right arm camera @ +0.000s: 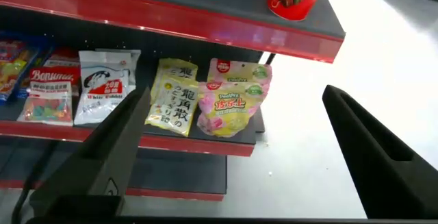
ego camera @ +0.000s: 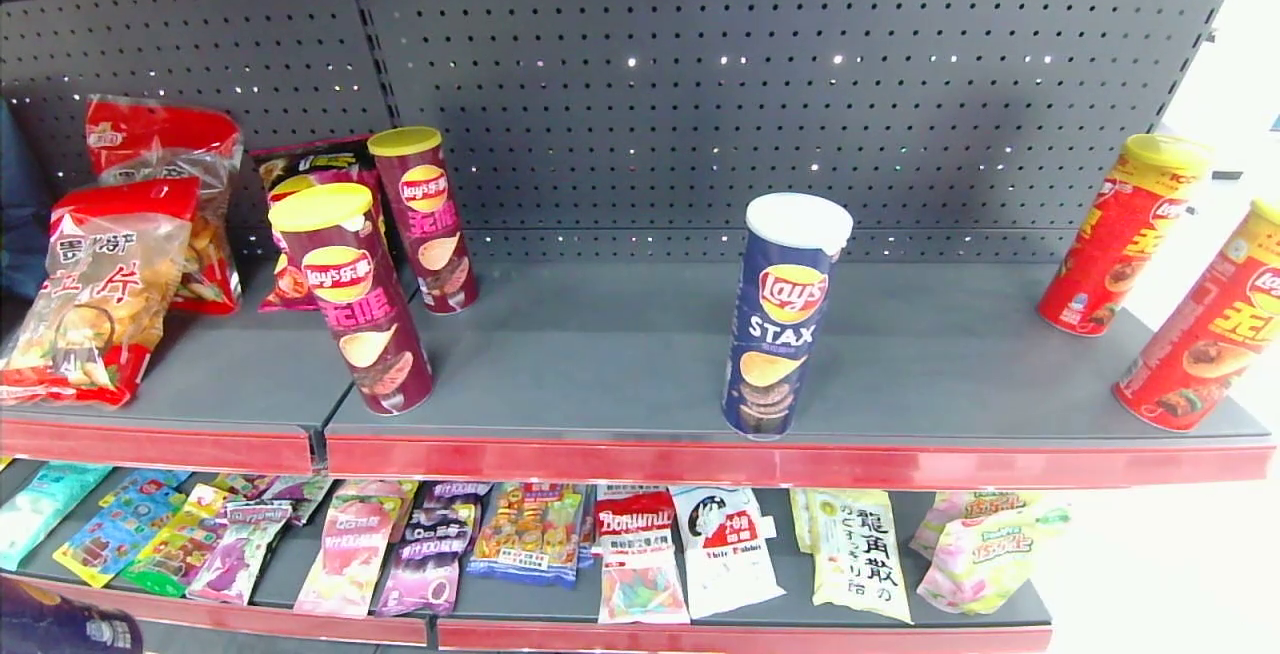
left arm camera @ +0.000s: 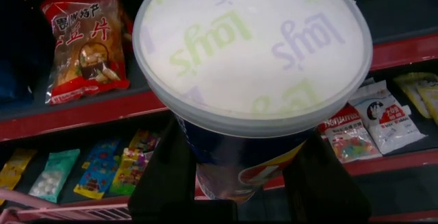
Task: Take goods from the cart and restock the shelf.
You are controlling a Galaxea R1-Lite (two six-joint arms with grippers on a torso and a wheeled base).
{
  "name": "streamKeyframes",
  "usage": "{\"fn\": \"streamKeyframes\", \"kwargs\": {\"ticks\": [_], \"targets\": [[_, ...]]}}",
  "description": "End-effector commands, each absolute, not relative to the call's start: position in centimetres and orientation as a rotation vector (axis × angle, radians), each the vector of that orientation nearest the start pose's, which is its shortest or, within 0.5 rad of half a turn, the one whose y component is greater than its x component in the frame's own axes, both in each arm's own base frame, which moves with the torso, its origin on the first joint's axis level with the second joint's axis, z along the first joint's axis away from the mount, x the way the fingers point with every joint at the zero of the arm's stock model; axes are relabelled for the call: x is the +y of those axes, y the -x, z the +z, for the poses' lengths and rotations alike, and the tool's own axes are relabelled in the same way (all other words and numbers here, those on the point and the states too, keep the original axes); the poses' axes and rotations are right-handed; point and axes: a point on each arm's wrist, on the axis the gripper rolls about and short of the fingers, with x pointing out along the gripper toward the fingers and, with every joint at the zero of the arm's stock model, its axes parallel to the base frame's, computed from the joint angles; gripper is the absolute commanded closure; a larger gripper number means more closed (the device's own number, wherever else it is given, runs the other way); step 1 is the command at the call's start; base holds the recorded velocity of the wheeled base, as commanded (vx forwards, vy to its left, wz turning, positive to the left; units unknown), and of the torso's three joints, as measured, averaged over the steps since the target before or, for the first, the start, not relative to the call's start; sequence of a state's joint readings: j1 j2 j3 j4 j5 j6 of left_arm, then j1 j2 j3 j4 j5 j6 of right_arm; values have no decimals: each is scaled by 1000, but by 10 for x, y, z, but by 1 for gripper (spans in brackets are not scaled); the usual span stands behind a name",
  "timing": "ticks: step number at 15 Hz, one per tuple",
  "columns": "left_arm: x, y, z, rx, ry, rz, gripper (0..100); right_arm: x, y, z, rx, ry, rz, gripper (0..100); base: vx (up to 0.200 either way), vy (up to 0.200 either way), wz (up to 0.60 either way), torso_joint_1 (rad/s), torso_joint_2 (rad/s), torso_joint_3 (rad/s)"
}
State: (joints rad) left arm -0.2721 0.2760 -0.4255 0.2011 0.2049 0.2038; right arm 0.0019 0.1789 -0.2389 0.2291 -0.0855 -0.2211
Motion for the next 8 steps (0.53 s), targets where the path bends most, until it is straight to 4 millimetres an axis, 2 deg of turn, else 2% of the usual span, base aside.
{"fn": "streamKeyframes", "kwargs": {"ticks": [1, 3, 8], "targets": [[11, 24, 177, 34, -214, -79, 100, -2, 24, 122, 182, 229, -63, 0, 0, 0, 0, 0, 0, 0], [10, 27, 179, 13, -206, -154, 100, -2, 23, 122, 185, 230, -63, 0, 0, 0, 0, 31, -55, -40], [8, 22, 184, 43, -95, -192, 100, -2, 23, 122, 186, 245, -58, 0, 0, 0, 0, 158, -351, -185]]}}
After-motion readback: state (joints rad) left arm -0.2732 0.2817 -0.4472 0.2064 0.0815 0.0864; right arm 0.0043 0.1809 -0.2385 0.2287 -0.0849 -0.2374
